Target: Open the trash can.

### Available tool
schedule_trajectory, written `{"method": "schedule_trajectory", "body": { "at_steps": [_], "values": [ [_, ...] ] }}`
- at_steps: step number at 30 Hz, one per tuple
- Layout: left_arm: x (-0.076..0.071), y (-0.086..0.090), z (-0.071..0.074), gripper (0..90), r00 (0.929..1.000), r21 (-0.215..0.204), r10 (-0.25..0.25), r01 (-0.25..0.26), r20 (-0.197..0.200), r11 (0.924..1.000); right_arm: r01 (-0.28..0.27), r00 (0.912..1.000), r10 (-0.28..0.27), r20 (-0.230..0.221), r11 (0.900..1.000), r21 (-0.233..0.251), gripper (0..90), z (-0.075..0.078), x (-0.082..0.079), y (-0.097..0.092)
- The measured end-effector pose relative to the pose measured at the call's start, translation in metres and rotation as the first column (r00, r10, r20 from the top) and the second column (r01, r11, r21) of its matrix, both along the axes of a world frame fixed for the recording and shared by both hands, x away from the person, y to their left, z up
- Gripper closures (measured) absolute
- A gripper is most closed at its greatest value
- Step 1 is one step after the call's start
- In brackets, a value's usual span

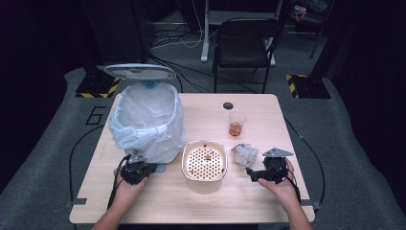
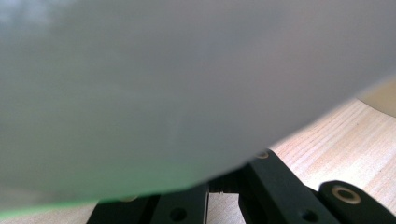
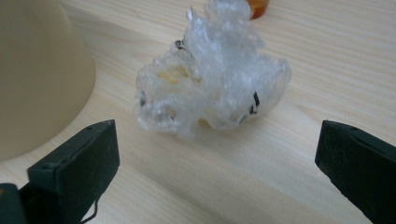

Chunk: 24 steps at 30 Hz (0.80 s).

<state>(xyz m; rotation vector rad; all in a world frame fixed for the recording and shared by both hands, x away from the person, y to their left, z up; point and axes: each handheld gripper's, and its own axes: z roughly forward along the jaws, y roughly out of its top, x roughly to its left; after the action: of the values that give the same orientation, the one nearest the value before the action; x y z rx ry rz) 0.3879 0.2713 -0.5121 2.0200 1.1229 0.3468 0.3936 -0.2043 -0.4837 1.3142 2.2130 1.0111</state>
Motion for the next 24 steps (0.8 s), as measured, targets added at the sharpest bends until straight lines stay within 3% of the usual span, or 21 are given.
{"method": "schedule_trajectory", "body": {
  "at_steps": [11,24],
  "values": [
    [0.0,-0.001,-0.001,90.0,1.0,-0.022,0.005,-0.005,0.001,0.9997,-0.02,0.9991,0.02,0.038,0.9998,0.001,0.0,0.021,0.03,0.021],
    [0.0,-0.001,-0.001,90.0,1.0,-0.022,0.006,-0.006,0.0,0.9997,-0.035,0.9991,0.035,0.024,0.9993,-0.007,0.0,0.015,0.044,0.04]
  ]
}}
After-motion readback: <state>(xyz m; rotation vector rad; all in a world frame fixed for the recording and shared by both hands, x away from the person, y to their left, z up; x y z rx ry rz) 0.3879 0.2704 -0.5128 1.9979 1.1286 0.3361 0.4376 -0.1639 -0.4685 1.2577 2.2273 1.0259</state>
